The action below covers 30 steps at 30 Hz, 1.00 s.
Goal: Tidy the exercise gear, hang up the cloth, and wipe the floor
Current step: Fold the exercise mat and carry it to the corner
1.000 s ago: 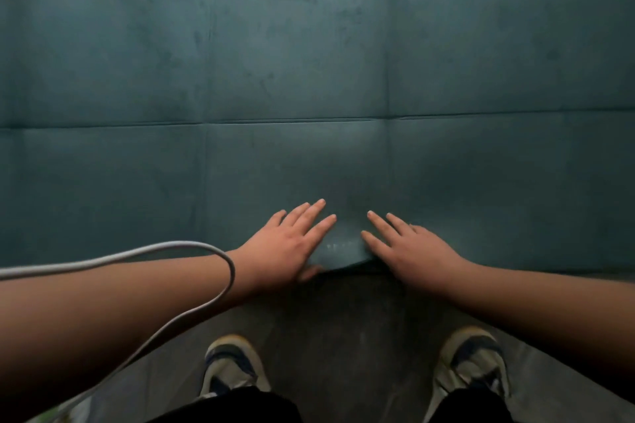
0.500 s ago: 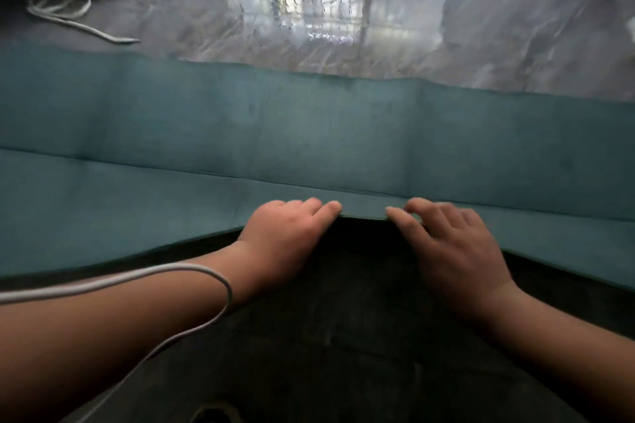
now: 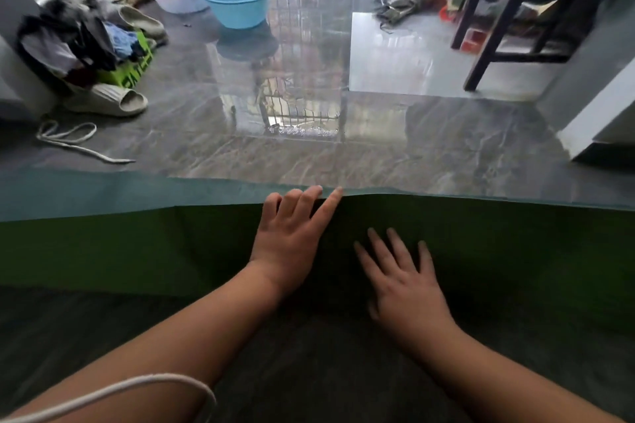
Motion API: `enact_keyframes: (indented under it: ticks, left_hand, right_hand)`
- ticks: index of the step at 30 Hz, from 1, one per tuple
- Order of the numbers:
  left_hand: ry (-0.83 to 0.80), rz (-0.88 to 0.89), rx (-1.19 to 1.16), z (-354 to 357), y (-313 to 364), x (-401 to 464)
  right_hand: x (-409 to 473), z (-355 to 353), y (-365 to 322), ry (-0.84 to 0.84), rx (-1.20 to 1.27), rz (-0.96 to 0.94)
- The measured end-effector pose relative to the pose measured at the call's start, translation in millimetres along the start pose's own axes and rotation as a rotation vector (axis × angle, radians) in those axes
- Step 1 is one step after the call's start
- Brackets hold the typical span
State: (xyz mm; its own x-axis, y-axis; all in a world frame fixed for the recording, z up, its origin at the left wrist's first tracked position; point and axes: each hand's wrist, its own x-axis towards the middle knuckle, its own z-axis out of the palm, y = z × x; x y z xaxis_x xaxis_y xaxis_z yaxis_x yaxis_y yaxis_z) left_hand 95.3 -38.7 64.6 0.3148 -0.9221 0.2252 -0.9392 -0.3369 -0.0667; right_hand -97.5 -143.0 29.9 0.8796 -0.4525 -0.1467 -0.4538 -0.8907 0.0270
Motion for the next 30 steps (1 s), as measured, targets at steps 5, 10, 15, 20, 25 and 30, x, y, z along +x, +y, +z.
enact_keyframes:
  ticks: [5, 10, 15, 20, 25, 30]
  left_hand:
    - [-0.105, 0.078, 0.019, 33.9, 6.4, 10.1]
    - [-0.258, -0.013, -0.049, 91.1, 10.9, -29.2]
    - [-0.449, -0.105, -0.125, 126.7, 3.9, -58.2]
    - [-0.599, -0.211, -0.121, 146.2, -0.9, -63.2]
    - [-0.719, -0.222, -0.178, 166.5, -8.8, -61.3]
    - [-0.778, -0.229, -0.17, 179.9, -10.9, -61.2]
  right_hand:
    - [40.5, 7.0, 1.8, -0.063, 0.12, 0.115]
    - [47.0, 49.7, -3.2, -0.027, 0.241, 0.236]
    - [22.8, 104.3, 0.6, -0.123, 0.236, 0.298]
    - [10.0, 133.0, 24.0, -0.195, 0.221, 0.319]
    - [10.9, 145.3, 33.1, -0.287, 0.229, 0.321]
    - [13.6, 151.0, 36.7, -0.315, 0.243, 0.306]
